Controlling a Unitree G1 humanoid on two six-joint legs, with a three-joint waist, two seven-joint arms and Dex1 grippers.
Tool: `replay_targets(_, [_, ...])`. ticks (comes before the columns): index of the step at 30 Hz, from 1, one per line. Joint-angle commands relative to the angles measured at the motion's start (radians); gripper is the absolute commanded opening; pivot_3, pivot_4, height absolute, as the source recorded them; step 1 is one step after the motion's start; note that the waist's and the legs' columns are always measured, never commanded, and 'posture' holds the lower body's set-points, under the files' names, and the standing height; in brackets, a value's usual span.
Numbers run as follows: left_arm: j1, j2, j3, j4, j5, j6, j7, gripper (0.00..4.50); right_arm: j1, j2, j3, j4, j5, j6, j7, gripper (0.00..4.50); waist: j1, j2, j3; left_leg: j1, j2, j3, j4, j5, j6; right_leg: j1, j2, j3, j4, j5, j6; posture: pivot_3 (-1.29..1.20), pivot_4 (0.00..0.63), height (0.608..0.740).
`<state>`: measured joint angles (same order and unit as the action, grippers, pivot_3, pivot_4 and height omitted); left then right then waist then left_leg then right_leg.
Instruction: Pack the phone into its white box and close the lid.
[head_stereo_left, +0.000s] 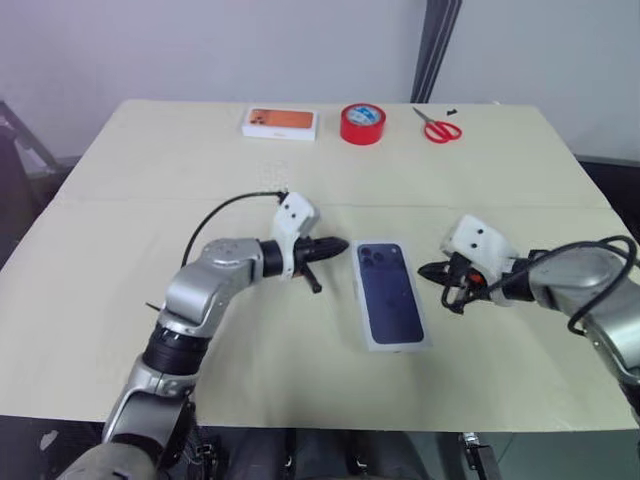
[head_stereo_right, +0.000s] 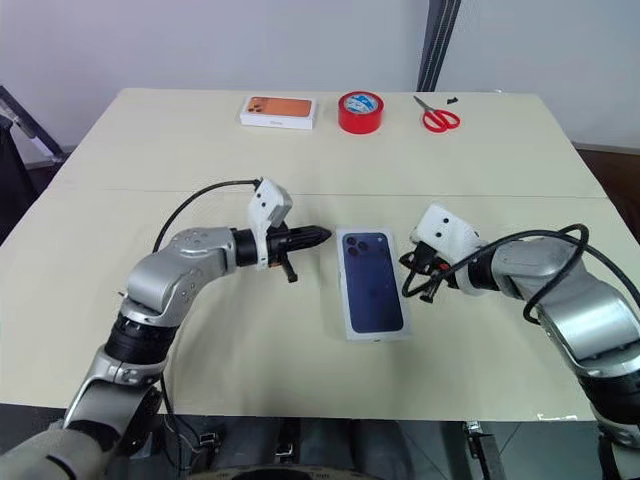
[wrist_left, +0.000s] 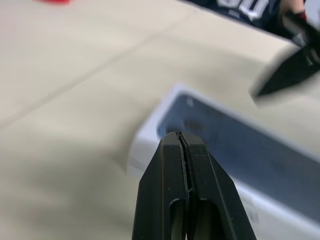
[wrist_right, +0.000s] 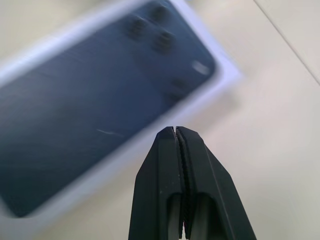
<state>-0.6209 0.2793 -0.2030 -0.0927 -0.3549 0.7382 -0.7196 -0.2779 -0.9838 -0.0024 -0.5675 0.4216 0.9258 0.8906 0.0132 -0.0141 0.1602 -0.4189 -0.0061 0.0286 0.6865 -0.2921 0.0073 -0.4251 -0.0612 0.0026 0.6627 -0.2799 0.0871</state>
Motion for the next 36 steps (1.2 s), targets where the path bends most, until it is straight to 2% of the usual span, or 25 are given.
replay_targets(1, [-0.054,-0.031,-0.067,0.099,0.072,-0.045,0.023,0.04,0.041,-0.020,-0.042,-0.091,0.068,-0.002,0.041,0.06,0.000,0.000,0.000,0.000,0.000,0.000,0.000,0.000,0.000,0.000,0.000,0.000,0.000,0.000,0.000,0.00,0.150,0.725])
replay_targets(4, [-0.086,-0.047,-0.130,0.200,0.137,-0.058,0.026,0.04,0.085,-0.023,0.012,-0.119,0.038,0.001,0.006,0.06,-0.002,0.000,0.000,0.000,0.000,0.000,0.000,0.000,0.000,0.000,0.000,0.000,0.000,0.000,0.000,0.00,0.150,0.725])
replay_targets(9, [-0.103,-0.066,-0.160,0.282,0.179,-0.040,0.030,0.04,0.105,-0.007,0.094,-0.100,-0.024,0.021,-0.083,0.06,-0.003,0.000,-0.001,0.001,0.000,0.000,0.000,0.000,0.000,0.001,0.001,0.000,0.000,0.000,0.000,0.00,0.150,0.725])
replay_targets(17, [-0.069,-0.062,-0.141,0.264,0.184,-0.040,0.029,0.04,0.118,-0.011,0.121,-0.094,-0.035,0.028,-0.108,0.06,-0.004,-0.001,-0.002,0.013,0.000,0.000,-0.001,-0.001,0.001,0.013,0.001,0.000,-0.002,-0.001,0.002,0.00,0.150,0.725])
replay_targets(20, [-0.036,-0.040,-0.005,0.155,0.118,-0.083,0.047,0.04,0.104,-0.002,0.044,-0.083,-0.010,-0.040,-0.081,0.06,-0.007,-0.001,-0.002,0.013,0.000,0.000,-0.001,-0.001,0.002,0.014,0.000,0.000,-0.003,-0.002,0.002,0.00,0.150,0.725])
replay_targets(24, [0.038,0.037,0.127,-0.012,0.060,-0.086,0.046,0.04,0.033,0.073,-0.057,0.036,-0.014,-0.136,-0.122,0.06,-0.014,-0.001,-0.001,0.011,0.001,0.000,-0.001,-0.001,0.001,0.011,0.000,0.001,-0.001,-0.002,0.002,0.00,0.150,0.725])
replay_targets(27, [0.146,0.129,0.256,-0.147,0.003,-0.070,0.034,0.04,-0.030,0.120,-0.100,0.175,-0.039,-0.207,-0.156,0.06,-0.018,-0.001,-0.001,0.011,0.001,0.000,-0.002,-0.001,0.000,0.011,-0.001,0.001,-0.001,-0.002,0.002,0.00,0.150,0.725])
replay_targets(31, [0.294,0.239,0.384,-0.270,-0.042,-0.049,0.032,0.04,-0.103,0.147,-0.145,0.355,-0.013,-0.268,-0.117,0.06,-0.024,-0.001,-0.001,0.011,0.001,0.000,-0.002,0.000,0.000,0.011,-0.001,0.001,-0.001,-0.002,0.002,0.00,0.150,0.725])
replay_targets(36, [0.484,0.296,0.513,-0.364,-0.076,-0.033,0.069,0.04,-0.178,0.168,-0.160,0.567,0.003,-0.340,-0.031,0.06,-0.023,-0.001,-0.001,0.011,0.001,0.000,-0.002,-0.001,0.000,0.012,-0.002,0.001,-0.002,-0.002,0.002,0.00,0.150,0.725])
